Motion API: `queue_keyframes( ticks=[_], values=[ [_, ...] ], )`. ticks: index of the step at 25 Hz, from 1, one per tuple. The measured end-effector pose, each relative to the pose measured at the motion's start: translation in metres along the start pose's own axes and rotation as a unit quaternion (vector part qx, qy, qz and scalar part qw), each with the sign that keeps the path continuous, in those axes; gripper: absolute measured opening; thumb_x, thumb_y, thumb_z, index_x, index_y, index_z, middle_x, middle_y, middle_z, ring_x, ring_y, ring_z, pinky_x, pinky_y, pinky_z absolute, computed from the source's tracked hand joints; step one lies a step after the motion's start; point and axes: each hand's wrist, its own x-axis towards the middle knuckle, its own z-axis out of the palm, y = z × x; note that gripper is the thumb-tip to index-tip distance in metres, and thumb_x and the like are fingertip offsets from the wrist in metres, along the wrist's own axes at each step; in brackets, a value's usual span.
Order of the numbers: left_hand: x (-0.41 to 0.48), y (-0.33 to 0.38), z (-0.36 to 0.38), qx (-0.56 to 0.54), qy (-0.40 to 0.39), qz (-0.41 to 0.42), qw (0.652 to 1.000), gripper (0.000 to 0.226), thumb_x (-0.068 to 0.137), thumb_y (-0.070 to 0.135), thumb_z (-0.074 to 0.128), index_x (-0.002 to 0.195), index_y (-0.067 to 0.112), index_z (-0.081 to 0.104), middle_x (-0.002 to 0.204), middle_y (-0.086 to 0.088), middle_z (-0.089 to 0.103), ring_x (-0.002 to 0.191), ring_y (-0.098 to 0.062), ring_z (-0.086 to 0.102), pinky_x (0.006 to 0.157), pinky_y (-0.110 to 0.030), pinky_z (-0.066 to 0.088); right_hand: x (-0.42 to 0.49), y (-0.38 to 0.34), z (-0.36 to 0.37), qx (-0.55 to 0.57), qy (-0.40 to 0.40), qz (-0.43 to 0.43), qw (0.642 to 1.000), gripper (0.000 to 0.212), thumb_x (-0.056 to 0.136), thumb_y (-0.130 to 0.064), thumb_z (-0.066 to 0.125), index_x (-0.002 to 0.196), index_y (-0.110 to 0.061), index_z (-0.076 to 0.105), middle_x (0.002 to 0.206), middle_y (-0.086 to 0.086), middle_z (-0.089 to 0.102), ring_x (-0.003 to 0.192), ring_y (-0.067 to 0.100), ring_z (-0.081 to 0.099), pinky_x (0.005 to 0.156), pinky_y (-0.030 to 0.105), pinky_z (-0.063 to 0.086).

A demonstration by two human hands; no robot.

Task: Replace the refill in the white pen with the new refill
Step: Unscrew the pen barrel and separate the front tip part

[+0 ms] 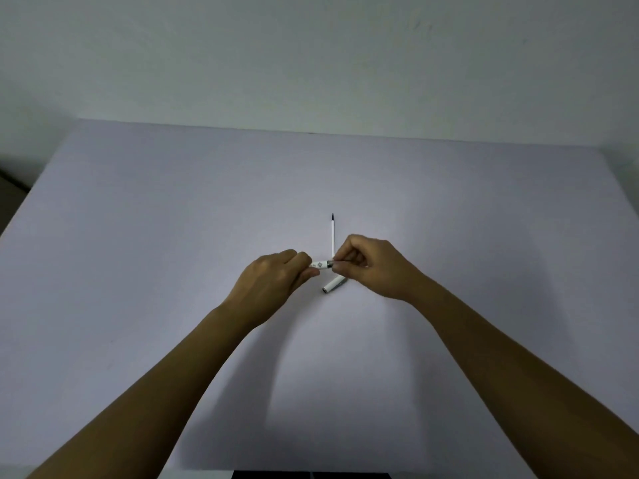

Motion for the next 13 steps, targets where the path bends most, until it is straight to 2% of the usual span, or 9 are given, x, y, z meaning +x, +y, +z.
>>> queue_keyframes(
  ticks=[2, 4, 6, 8, 9, 11, 13],
  values=[
    [0.0005, 0.0010, 0.0007, -0.011, 0.004, -0.007, 1.000, 0.030, 0.091, 0.030, 0.047, 0.082, 0.004, 0.056, 0.065, -0.011, 0.057, 0.051, -0.030, 0.049, 0.046, -0.029, 0.032, -0.0001, 0.0000, -0.0007, 0.037, 0.008, 0.021, 0.999, 0.012, 0.083, -0.029, 0.067, 0.088, -0.021, 0.059, 0.073, -0.013, 0.063, 0.062, -0.004, 0.058, 0.059, 0.009, 0.045],
    [0.0019, 0.0021, 0.0006, -0.022, 0.002, -0.009, 1.000, 0.024, 0.091, 0.024, 0.051, 0.083, 0.002, 0.056, 0.067, -0.013, 0.057, 0.052, -0.031, 0.049, 0.046, -0.031, 0.034, 0.0009, -0.0018, -0.0010, 0.043, 0.000, 0.053, 0.998, 0.020, 0.088, -0.039, 0.057, 0.090, -0.020, 0.063, 0.072, -0.012, 0.066, 0.066, 0.003, 0.062, 0.072, 0.023, 0.051],
    [0.0027, 0.0029, 0.0005, -0.029, -0.002, -0.006, 1.000, 0.023, 0.090, 0.022, 0.052, 0.083, 0.001, 0.056, 0.067, -0.014, 0.056, 0.052, -0.030, 0.048, 0.047, -0.032, 0.034, 0.0025, -0.0024, -0.0027, 0.029, -0.001, 0.042, 0.999, 0.018, 0.090, -0.033, 0.055, 0.083, -0.021, 0.066, 0.069, -0.012, 0.068, 0.067, 0.008, 0.064, 0.075, 0.033, 0.052],
    [0.0033, 0.0035, 0.0000, -0.032, 0.001, -0.008, 0.999, 0.022, 0.090, 0.022, 0.053, 0.083, 0.001, 0.056, 0.067, -0.014, 0.057, 0.053, -0.030, 0.049, 0.048, -0.031, 0.034, 0.0024, -0.0028, -0.0044, 0.046, 0.004, 0.019, 0.999, 0.006, 0.084, -0.022, 0.066, 0.080, -0.026, 0.065, 0.073, -0.011, 0.068, 0.071, 0.008, 0.065, 0.074, 0.035, 0.053],
    [0.0041, 0.0035, -0.0007, -0.034, 0.005, -0.009, 0.999, 0.021, 0.090, 0.021, 0.053, 0.083, 0.001, 0.056, 0.068, -0.013, 0.057, 0.053, -0.029, 0.049, 0.048, -0.031, 0.034, 0.0022, -0.0032, -0.0055, 0.069, 0.006, 0.022, 0.997, 0.007, 0.081, -0.021, 0.069, 0.082, -0.027, 0.064, 0.076, -0.011, 0.069, 0.074, 0.008, 0.066, 0.075, 0.034, 0.054],
    [0.0064, 0.0036, -0.0020, -0.034, 0.010, -0.007, 0.999, 0.019, 0.089, 0.020, 0.055, 0.084, 0.001, 0.057, 0.068, -0.014, 0.058, 0.053, -0.029, 0.050, 0.048, -0.031, 0.035, 0.0039, -0.0029, -0.0064, 0.087, -0.002, 0.051, 0.995, 0.012, 0.082, -0.034, 0.066, 0.090, -0.025, 0.065, 0.081, -0.010, 0.070, 0.077, 0.006, 0.068, 0.078, 0.033, 0.054],
    [0.0086, 0.0030, -0.0031, -0.031, 0.009, -0.001, 0.999, 0.020, 0.089, 0.019, 0.056, 0.083, 0.000, 0.057, 0.067, -0.014, 0.058, 0.051, -0.030, 0.049, 0.046, -0.032, 0.036, 0.0058, -0.0041, -0.0069, 0.058, -0.007, 0.058, 0.997, 0.022, 0.086, -0.041, 0.059, 0.087, -0.021, 0.069, 0.076, -0.010, 0.071, 0.070, 0.002, 0.067, 0.077, 0.034, 0.053]
  ],
)
